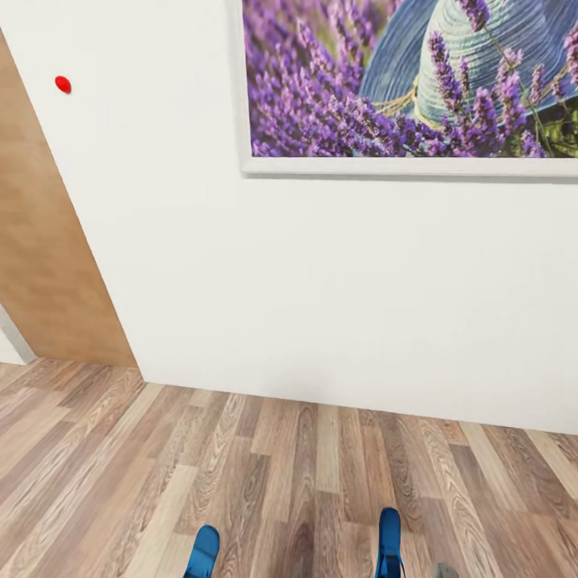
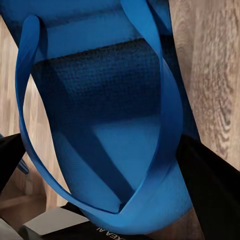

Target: In the bedroom, move the book from the bed onto either nightstand, and place the two sandals side by side next to the bed.

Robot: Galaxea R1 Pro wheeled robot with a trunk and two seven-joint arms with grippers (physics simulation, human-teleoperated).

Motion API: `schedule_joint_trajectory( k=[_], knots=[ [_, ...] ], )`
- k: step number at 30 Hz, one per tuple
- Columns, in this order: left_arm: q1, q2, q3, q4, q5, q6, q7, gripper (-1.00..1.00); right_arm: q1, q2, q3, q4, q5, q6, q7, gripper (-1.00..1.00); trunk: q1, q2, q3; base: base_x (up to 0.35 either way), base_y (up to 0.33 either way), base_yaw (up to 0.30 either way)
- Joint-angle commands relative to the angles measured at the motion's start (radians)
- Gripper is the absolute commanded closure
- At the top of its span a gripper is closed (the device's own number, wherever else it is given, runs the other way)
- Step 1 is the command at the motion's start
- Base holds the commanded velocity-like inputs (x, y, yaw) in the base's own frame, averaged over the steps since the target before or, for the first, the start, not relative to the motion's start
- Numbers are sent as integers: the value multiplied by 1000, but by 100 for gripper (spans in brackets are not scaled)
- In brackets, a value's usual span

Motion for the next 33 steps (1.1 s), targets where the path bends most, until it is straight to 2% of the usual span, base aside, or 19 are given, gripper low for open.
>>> schedule_joint_trajectory(
  k=[1, 10, 22, 33],
  knots=[
    [-1, 0, 9, 1, -12, -6, 2, 100, -1, 0, -9, -1, 5, 9, 4, 100, 0, 0, -1, 309, 0, 3],
    [-1, 0, 9, 1, -12, -6, 2, 100, -1, 0, -10, -2, 5, 9, 4, 100, 0, 0, -1, 328, 0, 25],
    [-1, 0, 9, 1, -12, -6, 2, 100, -1, 0, -10, -3, 5, 9, 3, 100, 0, 0, -1, 329, 0, 192],
    [-1, 0, 9, 1, -12, -6, 3, 100, -1, 0, -10, -3, 5, 9, 3, 100, 0, 0, -1, 54, 0, 209]
  ],
)
